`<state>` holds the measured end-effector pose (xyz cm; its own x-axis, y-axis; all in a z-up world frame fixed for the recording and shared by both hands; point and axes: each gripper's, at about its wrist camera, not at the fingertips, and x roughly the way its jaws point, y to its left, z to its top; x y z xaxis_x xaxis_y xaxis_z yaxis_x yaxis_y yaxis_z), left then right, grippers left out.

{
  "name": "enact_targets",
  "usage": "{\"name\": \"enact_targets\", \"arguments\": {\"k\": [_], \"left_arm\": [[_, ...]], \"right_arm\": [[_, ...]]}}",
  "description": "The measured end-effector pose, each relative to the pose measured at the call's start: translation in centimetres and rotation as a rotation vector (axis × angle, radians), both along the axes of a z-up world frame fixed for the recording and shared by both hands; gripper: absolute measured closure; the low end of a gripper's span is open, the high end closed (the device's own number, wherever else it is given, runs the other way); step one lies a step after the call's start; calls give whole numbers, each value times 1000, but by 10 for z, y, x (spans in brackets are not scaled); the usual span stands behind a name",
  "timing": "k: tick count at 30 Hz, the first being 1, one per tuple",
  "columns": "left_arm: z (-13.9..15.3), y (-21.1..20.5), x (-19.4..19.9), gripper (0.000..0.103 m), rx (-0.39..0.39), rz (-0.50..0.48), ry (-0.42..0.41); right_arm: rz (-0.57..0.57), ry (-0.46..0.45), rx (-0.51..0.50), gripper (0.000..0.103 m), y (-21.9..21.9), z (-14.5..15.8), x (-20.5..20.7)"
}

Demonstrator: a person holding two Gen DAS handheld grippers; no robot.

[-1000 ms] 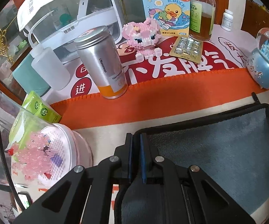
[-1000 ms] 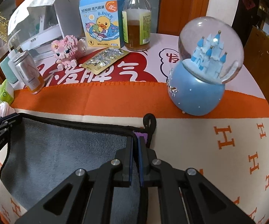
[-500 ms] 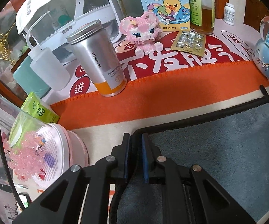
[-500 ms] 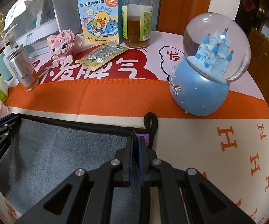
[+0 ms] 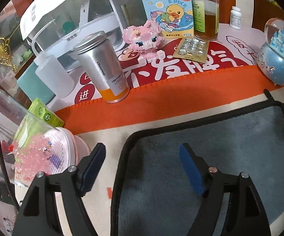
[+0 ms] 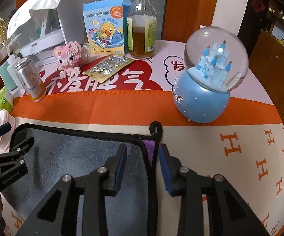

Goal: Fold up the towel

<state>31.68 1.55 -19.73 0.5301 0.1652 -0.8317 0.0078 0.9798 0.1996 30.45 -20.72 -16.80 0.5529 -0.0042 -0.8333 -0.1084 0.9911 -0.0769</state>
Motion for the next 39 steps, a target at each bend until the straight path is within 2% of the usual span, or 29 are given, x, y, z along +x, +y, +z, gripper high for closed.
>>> {"name": "enact_targets", "arguments": {"k": [6,11,16,28,39], "left_arm": [[23,4,-17,15,-60,24,-28],[46,8,-36,15,-109,42,-50],[71,10,-59,11,-153,47,-79],[138,6,-131,3,-199,29,-166],[188,-3,-195,3,-216,14,-209]], "right_arm": [[10,-23,-1,68,4,16,-17],[10,-33,19,68,7,31,-33],[-12,-42,39,51,8,47,-53],[-29,-90,46,51,13,100,-110],[-36,-117,48,50,14,148,-166]]}}
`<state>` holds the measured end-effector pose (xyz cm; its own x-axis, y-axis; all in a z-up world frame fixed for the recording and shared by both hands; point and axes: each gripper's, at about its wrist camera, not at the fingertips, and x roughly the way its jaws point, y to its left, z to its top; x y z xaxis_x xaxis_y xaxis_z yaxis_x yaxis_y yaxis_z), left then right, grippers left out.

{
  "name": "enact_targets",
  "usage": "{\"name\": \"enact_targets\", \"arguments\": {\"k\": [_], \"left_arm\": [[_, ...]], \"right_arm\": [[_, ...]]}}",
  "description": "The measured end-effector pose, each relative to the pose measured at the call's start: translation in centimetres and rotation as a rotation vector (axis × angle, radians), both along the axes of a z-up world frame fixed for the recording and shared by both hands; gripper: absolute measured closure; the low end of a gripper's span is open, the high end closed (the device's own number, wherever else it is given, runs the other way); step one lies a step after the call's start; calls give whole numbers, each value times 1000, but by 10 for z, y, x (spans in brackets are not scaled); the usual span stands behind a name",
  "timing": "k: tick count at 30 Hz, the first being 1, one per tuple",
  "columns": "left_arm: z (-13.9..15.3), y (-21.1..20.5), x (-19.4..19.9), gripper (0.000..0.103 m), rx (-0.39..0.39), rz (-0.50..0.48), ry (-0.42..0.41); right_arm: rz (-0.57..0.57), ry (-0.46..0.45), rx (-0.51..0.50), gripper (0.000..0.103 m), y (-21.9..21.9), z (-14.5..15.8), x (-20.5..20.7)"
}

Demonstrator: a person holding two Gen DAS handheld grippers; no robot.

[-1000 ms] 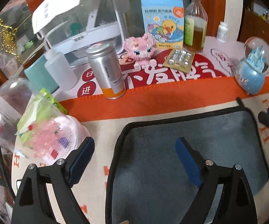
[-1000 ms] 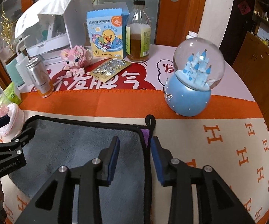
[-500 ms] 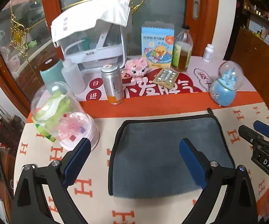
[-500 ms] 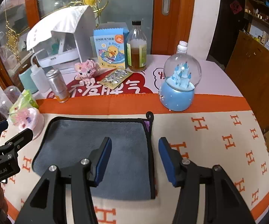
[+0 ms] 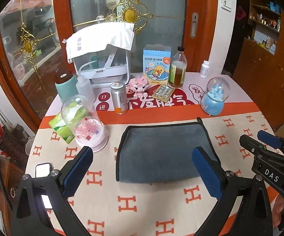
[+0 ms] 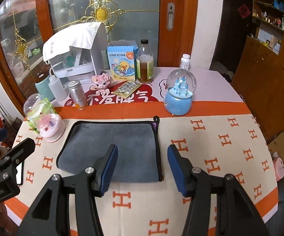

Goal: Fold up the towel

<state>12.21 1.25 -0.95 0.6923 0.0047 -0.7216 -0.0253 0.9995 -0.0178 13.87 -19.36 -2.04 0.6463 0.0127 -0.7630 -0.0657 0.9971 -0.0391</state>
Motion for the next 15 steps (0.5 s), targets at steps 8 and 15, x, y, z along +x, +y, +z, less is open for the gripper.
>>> {"name": "enact_targets", "arguments": {"k": [8,15], "left_arm": [[21,1,-35,2,-20,9,-2],[32,-6,-71,2,-9,2,5]], "right_arm": [[-13,-21,-1,43,-1,22,-35],[-5,-2,11,43,-5,30,-67]]}}
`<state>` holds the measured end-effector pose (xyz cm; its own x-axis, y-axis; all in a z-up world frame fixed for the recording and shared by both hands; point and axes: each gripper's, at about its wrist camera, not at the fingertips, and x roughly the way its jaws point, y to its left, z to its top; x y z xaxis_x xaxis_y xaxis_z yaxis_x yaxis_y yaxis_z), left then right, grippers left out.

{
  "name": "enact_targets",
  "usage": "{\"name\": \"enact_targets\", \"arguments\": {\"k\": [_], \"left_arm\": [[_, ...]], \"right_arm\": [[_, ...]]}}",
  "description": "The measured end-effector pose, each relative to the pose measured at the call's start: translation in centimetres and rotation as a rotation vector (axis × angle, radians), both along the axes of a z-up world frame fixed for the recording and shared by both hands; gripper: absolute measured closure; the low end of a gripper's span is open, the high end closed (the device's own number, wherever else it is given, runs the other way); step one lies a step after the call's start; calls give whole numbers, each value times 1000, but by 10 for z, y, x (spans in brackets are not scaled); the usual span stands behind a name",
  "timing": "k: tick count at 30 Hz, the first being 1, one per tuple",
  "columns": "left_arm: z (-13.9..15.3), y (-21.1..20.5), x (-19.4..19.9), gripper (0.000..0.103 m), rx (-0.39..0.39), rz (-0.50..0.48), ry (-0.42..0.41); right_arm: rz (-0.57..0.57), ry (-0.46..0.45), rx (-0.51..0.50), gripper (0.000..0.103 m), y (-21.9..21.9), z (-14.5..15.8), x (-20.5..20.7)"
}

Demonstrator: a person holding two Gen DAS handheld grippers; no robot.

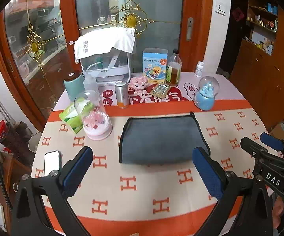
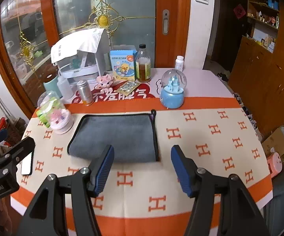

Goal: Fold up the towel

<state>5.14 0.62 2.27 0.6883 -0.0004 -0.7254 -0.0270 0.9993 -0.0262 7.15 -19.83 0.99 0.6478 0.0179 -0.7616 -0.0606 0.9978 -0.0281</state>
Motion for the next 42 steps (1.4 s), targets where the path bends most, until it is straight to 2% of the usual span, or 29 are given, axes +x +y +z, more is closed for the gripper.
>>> {"name": "enact_targets", "arguments": {"k": [7,15,42], "left_arm": [[4,-9,-25,2,-6,-5,8],[4,-16,-46,2,-23,8,19],[-8,-24,-71,2,-31,35,73]], "right_arm": [[12,31,15,43,-6,-1,-35],[8,58,39,43,-13,-3,-56],[30,29,7,43,-1,1,-85]]}}
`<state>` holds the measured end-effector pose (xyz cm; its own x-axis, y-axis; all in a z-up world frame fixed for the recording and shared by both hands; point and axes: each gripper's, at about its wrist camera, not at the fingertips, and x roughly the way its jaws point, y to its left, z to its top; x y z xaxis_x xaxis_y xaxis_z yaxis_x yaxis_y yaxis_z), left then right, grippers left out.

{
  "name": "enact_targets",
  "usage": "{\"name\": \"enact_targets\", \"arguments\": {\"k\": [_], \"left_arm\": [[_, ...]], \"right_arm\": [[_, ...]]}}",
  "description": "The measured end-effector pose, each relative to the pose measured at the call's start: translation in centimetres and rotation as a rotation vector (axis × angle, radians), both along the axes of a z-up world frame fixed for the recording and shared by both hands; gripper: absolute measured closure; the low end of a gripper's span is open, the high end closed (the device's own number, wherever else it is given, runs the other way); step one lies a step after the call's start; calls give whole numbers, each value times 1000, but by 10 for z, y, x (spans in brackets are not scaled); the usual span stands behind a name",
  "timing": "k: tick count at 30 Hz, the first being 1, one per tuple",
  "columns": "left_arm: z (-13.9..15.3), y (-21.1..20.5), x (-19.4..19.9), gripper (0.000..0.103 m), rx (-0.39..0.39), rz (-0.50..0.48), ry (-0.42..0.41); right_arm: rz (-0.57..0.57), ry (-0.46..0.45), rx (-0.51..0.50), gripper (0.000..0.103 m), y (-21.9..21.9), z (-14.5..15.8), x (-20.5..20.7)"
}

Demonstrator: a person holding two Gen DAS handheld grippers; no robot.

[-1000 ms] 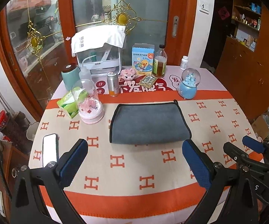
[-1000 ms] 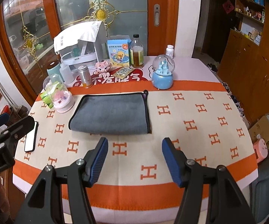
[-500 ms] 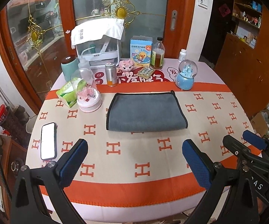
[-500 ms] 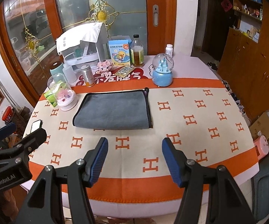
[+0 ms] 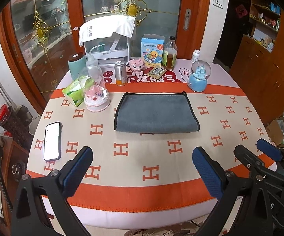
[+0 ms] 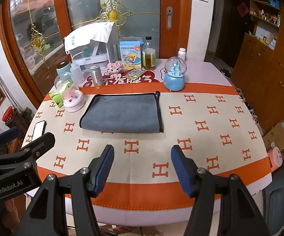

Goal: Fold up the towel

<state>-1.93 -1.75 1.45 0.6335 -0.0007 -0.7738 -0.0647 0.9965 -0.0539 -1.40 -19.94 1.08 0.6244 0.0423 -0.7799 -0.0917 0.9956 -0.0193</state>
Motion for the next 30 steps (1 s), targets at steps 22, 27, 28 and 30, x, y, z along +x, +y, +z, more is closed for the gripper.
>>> {"name": "enact_targets", "arguments": {"k": [22,27,28,30], "left_arm": [[0,-5,-2,2,13,-10,-12],[0,-5,-2,2,12,-10,-11],[0,-5,-2,2,12,-11,-11],[0,-5,-2,2,13,-11,-11]], "right_arm": [[-10,-2,-4,43,-1,2,-2],[-10,1,-5,43,-2,2,-2],[-12,2,-5,43,-4,2,-1],[-13,4,-6,43,-5,3,0]]}}
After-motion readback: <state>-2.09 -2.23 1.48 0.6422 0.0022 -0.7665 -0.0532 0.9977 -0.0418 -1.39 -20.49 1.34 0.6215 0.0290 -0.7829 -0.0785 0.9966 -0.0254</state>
